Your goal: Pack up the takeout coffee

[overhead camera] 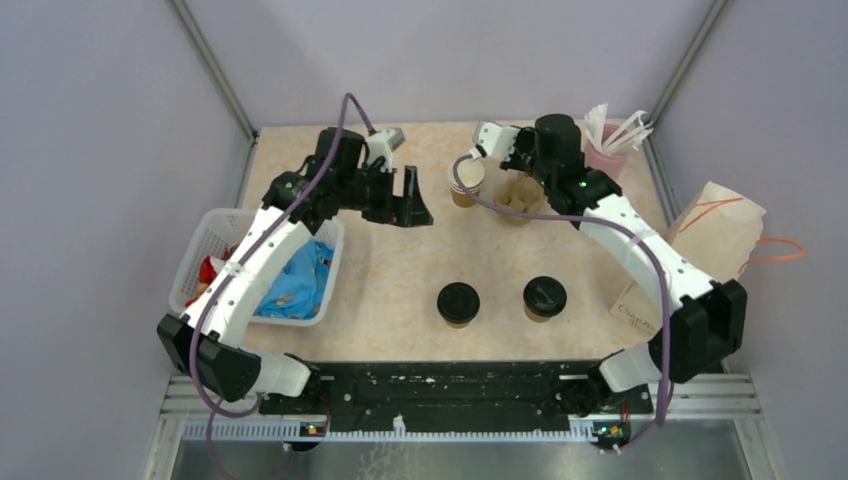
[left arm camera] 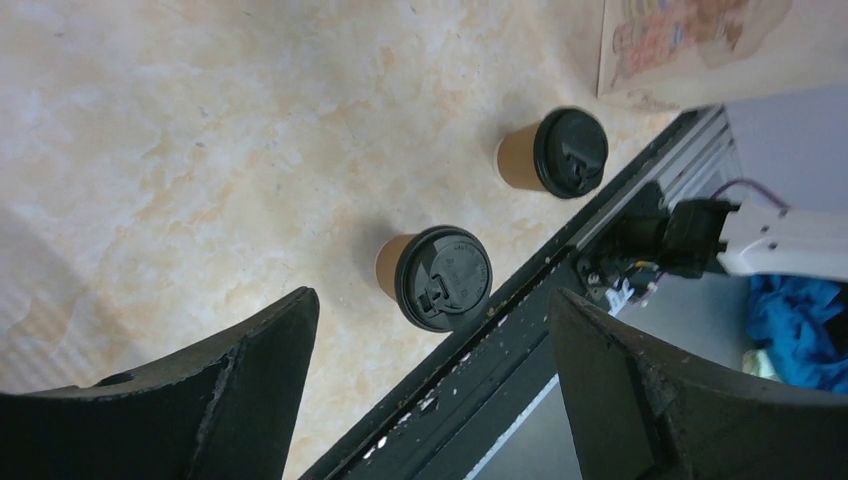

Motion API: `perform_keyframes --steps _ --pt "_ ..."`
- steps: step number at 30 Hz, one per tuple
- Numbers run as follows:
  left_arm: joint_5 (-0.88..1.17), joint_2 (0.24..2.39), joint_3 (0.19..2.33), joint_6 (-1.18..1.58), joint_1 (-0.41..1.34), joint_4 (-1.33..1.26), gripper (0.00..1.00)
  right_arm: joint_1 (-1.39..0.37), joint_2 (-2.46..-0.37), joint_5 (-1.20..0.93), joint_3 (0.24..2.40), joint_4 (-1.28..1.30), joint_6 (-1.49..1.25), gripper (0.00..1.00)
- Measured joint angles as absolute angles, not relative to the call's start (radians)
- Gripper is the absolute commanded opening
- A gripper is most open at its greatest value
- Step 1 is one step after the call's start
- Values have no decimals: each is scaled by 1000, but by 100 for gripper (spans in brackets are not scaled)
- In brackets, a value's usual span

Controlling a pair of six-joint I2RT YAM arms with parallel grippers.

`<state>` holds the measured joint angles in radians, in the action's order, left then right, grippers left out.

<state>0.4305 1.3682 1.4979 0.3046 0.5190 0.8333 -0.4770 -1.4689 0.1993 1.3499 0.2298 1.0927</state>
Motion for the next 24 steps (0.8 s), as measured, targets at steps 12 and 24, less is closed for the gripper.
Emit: perform_keyframes --steps 12,24 --pt "807 1386 1552 856 130 655 65 -593 -1126 -278 1361 299 859 0" --pt "987 1273 1247 1531 112 207 70 -673 -1171 -463 1348 276 833 0"
